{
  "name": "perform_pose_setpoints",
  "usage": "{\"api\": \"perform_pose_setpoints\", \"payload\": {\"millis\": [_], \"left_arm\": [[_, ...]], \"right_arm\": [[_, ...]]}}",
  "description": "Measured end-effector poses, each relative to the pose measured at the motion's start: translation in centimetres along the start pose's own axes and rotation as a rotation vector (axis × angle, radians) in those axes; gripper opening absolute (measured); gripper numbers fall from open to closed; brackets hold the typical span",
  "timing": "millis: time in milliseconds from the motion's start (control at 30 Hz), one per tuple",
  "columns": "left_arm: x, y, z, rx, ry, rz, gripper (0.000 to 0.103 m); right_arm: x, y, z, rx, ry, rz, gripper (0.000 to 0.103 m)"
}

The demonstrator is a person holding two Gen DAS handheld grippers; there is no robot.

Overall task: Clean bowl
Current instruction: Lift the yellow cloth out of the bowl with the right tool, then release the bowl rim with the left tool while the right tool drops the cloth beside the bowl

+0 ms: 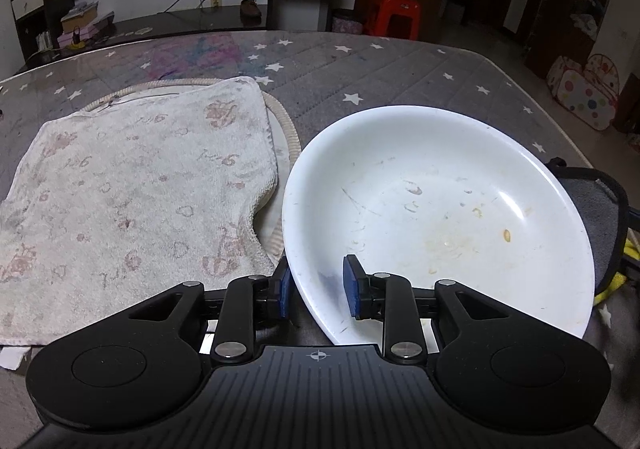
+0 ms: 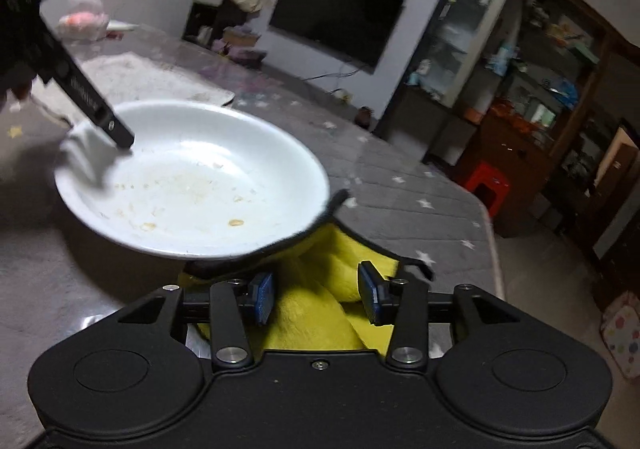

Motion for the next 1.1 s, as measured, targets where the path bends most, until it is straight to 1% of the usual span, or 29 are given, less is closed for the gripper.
{"api": "perform_pose_setpoints", "payload": {"millis": [167,233,267,333,400,500,633,800,933,1100], "left_arm": [[-0.3,0.0,0.0,-0.002,-0.013,0.013,0.028],[-0.4,0.0,0.0,-0.004,-0.019,0.022,0.028],[-0.5,0.0,0.0,-0.005,-0.022,0.026,0.028],[-0.6,0.1,0.0,-0.009,-0.029,0.035,0.029],[-0.7,0.1,0.0,-0.010,-0.031,0.037,0.029],[-0.7,0.0,0.0,-0.007,-0.030,0.041,0.030],[-0.9,-0.2,-0.1,-0.007,-0.031,0.052,0.033],[-0.8,-0.4,0.2,-0.003,-0.012,0.053,0.034],[-0.7,-0.9,1.1,-0.003,-0.010,0.072,0.035],[-0.6,-1.9,2.7,-0.009,-0.021,0.102,0.035]], "right_arm": [[-1.5,0.7,-1.1,0.022,-0.109,-0.036,0.045],[-1.8,-0.4,-1.6,0.048,-0.147,-0.033,0.044],[-1.9,-0.9,-1.8,0.061,-0.163,-0.031,0.036],[-2.2,-2.1,-2.3,0.087,-0.195,-0.028,0.029],[-2.4,-3.2,-2.8,0.113,-0.226,-0.026,0.024],[-1.9,-4.1,-2.2,0.100,-0.208,-0.008,0.022],[-1.3,-5.1,-1.5,0.082,-0.184,0.016,0.022],[-0.6,-6.5,-0.6,0.059,-0.153,0.046,0.022],[0.1,-7.5,0.1,0.041,-0.129,0.069,0.022],[-0.1,-8.8,1.1,0.036,-0.108,0.057,0.022]]}}
Point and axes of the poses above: each gripper's, at about its wrist camera, not at the fingertips, and y roughly against the way its jaws point, x to its left, z to its top, the point moved 8 cm from there along -y, roughly the way its jaws point, and after that the axes turned 3 degrees about x, right-handed, at the moved point
